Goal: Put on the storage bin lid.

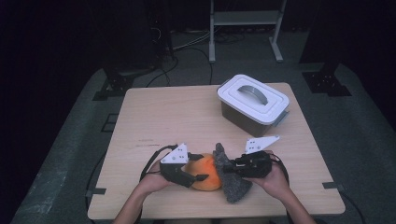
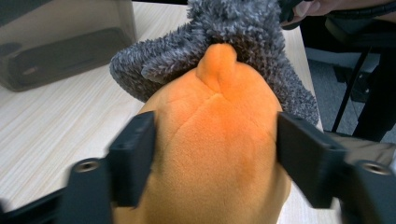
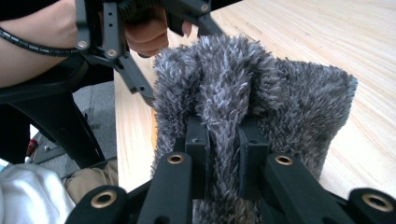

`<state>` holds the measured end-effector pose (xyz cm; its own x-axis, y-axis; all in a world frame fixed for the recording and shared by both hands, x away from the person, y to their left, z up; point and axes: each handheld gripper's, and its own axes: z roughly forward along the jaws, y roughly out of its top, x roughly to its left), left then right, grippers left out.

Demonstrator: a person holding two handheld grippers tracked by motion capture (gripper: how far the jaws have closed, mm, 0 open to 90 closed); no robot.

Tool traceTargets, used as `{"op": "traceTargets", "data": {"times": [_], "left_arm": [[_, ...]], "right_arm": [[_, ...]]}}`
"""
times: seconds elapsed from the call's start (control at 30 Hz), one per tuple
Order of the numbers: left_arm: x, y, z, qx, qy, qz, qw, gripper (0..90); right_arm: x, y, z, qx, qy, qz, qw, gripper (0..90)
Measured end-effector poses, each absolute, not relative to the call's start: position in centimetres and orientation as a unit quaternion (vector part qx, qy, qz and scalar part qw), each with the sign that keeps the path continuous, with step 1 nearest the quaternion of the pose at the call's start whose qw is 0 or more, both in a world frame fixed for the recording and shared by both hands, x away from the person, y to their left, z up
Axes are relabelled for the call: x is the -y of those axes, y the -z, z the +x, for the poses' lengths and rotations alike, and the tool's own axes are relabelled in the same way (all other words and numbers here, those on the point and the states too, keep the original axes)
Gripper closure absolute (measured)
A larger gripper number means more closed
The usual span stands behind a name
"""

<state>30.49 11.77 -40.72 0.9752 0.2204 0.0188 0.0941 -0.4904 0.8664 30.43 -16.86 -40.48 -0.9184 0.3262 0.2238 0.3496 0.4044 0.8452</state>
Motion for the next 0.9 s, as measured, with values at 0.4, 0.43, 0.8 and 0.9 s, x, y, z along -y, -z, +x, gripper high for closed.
{"op": "traceTargets", "data": {"times": [0.4,0.43,0.8,0.9], "left_arm": [[-11.9,40.8,30.8,-0.100,-0.043,0.863,0.494,24.2],[-12.0,40.8,30.8,-0.096,-0.040,0.862,0.496,26.2],[-11.7,41.0,30.7,-0.100,-0.054,0.864,0.491,34.2],[-11.4,41.0,30.6,-0.096,-0.052,0.864,0.491,34.1]], "right_arm": [[17.8,41.2,31.2,0.841,0.495,-0.216,0.012,76.8],[17.9,41.3,31.2,0.842,0.493,-0.218,0.012,76.8],[18.5,40.5,31.2,0.837,0.499,-0.225,-0.005,77.6],[18.2,39.6,30.7,0.828,0.520,-0.209,-0.003,77.5]]}}
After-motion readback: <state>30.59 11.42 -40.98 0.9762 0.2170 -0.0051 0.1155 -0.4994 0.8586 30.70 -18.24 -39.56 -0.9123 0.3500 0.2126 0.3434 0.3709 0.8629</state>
